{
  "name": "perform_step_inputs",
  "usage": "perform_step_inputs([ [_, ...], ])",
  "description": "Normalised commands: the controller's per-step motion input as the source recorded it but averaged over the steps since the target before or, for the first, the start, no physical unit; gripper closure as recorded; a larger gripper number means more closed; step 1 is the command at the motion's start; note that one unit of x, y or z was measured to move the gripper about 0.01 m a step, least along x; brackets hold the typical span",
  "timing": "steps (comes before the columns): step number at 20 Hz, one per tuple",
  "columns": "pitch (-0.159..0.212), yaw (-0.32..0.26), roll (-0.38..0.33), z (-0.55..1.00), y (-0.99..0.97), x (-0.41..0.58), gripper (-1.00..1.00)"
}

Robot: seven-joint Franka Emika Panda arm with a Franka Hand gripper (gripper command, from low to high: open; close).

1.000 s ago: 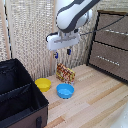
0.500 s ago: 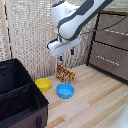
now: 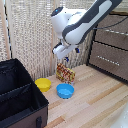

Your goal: Move your gripper towards the bottom drawer handle. Grasp the handle gently with your gripper. Apply gentle outward force to slide the bottom drawer open.

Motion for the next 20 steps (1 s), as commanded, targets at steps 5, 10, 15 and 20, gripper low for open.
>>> perform_step_inputs([
  [5,-0.001,0.134,-0.339,-0.01,-0.30,-0.087,-1.00],
  [10,0.000,0.126,-0.375,-0.06,-0.25,-0.114,-1.00],
  [15,0.000,0.098,-0.375,-0.02,-0.32,-0.157,-1.00],
  [20,0.000,0.090,-0.331,-0.04,-0.46,-0.150,-1.00],
])
